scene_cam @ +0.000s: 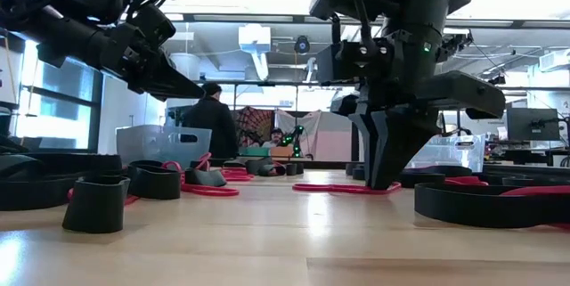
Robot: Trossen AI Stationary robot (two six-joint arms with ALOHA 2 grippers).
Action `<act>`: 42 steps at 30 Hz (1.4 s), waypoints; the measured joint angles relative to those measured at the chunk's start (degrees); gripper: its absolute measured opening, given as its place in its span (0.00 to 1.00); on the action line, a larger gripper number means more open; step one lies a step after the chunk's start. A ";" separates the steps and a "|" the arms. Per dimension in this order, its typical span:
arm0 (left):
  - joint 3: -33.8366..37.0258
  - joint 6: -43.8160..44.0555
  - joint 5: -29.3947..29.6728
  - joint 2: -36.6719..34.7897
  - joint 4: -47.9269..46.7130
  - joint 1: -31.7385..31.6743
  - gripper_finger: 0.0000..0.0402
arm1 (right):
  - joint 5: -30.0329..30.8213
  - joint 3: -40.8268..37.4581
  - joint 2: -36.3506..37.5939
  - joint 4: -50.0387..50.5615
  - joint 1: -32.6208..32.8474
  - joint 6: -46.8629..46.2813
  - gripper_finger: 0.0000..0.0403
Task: Sort rubber bands into baskets
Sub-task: Put the red rubber band into the transparent bin
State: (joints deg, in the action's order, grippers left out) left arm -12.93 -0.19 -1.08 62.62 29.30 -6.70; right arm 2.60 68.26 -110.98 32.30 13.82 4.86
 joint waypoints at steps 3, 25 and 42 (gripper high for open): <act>0.00 0.02 0.00 0.01 0.02 0.00 0.00 | -0.07 1.36 -0.23 1.76 -0.02 0.05 0.02; 0.00 0.02 0.00 -0.01 -0.37 0.00 0.00 | 23.38 17.17 6.74 30.91 -2.03 -2.59 0.00; 0.00 0.00 0.02 -0.01 -0.35 0.00 0.00 | 13.61 17.17 15.43 28.69 -9.11 -4.60 0.00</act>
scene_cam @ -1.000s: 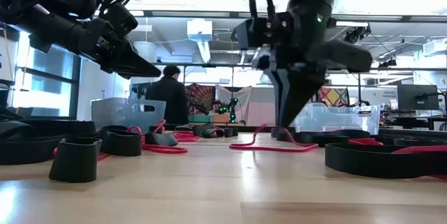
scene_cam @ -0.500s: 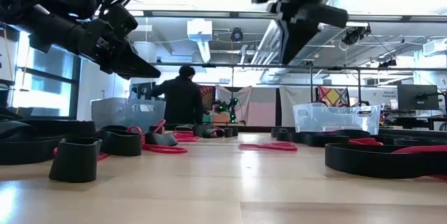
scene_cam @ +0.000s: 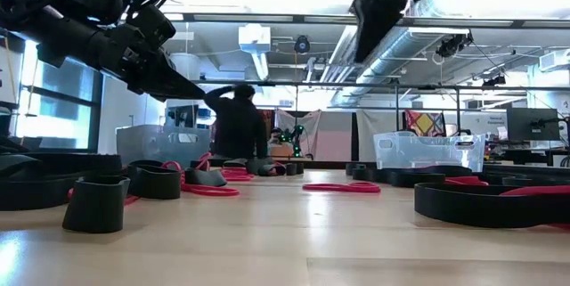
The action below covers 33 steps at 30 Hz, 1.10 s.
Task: Sort rubber bands into baskets
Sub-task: Put the red rubber band into the transparent bin
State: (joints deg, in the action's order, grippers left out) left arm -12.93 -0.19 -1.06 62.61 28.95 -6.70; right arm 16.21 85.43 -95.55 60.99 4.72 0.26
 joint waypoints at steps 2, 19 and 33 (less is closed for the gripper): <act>0.00 0.00 0.00 0.02 0.00 0.00 0.00 | -4.03 0.00 -1.48 -2.33 0.72 -0.35 0.00; 0.00 0.00 0.00 0.01 -0.46 0.00 0.00 | -10.90 -0.09 -22.24 -3.61 2.69 -12.80 0.18; 0.00 0.00 0.00 0.02 -0.75 0.00 0.00 | -14.90 -0.98 -23.82 -8.38 -0.32 -7.71 0.18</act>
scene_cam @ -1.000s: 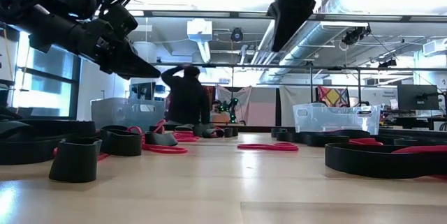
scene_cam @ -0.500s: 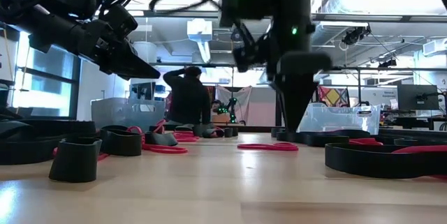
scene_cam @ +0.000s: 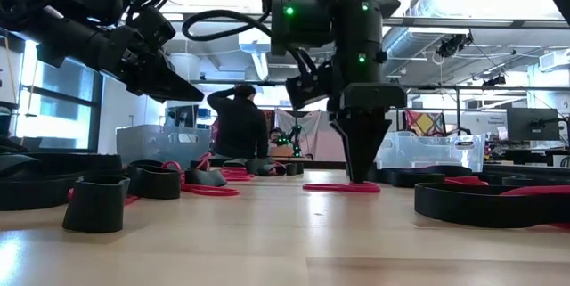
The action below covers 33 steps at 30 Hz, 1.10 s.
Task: Sort rubber bands into baskets
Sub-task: Put the red rubber band into the transparent bin
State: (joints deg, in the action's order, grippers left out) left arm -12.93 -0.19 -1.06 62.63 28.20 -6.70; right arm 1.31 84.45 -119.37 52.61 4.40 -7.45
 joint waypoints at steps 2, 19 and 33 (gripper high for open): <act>0.00 0.00 0.00 -0.02 -0.13 0.02 0.00 | -1.38 -1.39 0.21 -1.98 -0.37 0.41 0.18; 0.00 0.43 0.02 -0.02 -0.48 0.00 0.00 | 4.29 -1.90 3.70 -3.11 1.23 6.18 0.00; 0.00 0.83 0.24 -0.02 -0.80 0.02 0.00 | 24.11 -1.80 19.22 6.42 4.28 -2.24 0.00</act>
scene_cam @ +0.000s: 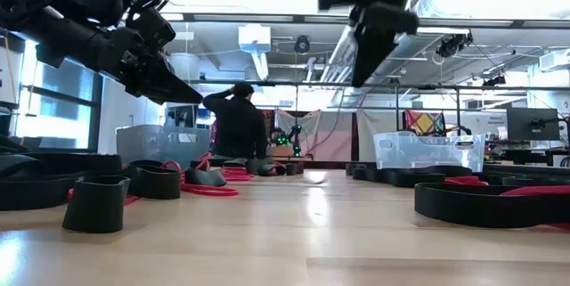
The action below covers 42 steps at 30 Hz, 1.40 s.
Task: Sort rubber bands into baskets
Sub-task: Put the red rubber band into the transparent bin
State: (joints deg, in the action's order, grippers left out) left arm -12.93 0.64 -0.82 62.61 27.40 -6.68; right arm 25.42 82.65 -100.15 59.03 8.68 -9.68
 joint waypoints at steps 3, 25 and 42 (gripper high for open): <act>0.00 -0.26 0.00 0.00 0.00 0.00 0.00 | 4.02 0.00 3.21 2.79 0.56 -2.44 0.00; 0.00 -0.26 0.00 0.00 -0.11 0.00 0.00 | 16.63 0.01 13.70 20.92 1.84 -17.04 0.00; 0.00 -0.26 0.00 0.00 -0.18 0.00 0.00 | 24.27 -16.04 21.14 20.66 -9.50 -21.38 0.00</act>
State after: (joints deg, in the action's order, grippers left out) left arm -12.93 0.38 -0.82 62.61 27.22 -6.68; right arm 49.69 66.61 -79.01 79.69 -0.83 -31.07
